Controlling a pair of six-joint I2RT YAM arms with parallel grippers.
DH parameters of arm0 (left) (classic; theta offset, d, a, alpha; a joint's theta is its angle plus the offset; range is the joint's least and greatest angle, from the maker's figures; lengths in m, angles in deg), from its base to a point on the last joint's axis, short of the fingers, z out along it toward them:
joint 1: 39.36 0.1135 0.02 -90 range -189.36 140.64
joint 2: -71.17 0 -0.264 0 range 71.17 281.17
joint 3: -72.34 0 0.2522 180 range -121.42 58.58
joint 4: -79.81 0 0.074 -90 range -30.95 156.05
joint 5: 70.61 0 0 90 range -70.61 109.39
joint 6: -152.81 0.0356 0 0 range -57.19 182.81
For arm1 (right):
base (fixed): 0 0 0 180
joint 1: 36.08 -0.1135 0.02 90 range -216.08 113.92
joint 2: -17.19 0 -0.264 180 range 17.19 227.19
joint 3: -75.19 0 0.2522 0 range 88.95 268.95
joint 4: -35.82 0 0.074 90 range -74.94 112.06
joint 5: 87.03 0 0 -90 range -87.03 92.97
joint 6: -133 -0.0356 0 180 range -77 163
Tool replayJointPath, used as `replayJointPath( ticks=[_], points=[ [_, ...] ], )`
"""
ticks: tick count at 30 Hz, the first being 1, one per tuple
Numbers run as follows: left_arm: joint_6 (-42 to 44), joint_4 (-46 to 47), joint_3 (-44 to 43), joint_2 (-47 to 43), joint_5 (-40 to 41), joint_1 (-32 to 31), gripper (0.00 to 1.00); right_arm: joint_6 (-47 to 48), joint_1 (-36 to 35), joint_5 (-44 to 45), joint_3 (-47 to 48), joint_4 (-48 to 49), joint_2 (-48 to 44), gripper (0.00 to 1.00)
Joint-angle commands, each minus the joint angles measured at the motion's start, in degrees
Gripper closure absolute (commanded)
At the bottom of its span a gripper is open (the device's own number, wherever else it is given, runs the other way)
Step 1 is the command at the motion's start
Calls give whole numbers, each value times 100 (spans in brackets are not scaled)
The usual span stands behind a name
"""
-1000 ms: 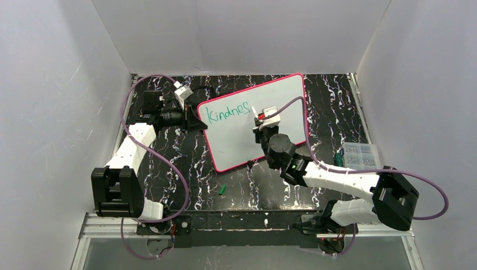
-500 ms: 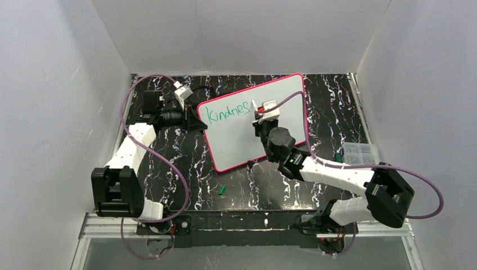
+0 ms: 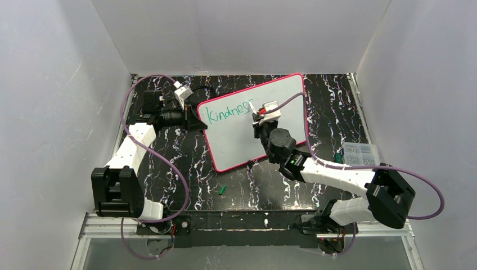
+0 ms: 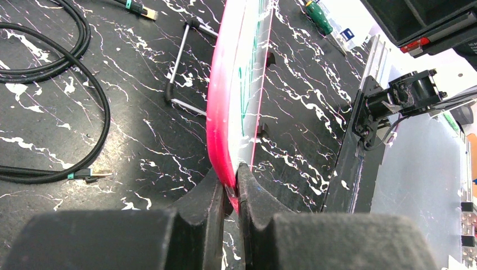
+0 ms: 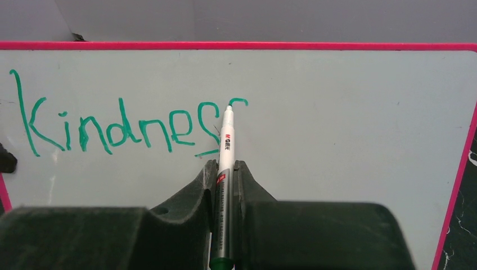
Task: Write a sentence on the whiteboard
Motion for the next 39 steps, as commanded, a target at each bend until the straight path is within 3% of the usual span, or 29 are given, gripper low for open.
replayJointPath(
  ticks=[1,15,39],
  points=[
    [391,-103,-132,-169,314,-31,100,-281,-31,-46,-158,-111,-203,99],
    [391,-103,-125,-178,314,-32,100,-283,-41,431,-291,-382,-355,99],
    [372,-94,-134,-193,288,-29,100,-614,-219,234,-460,-611,-478,99]
  ],
)
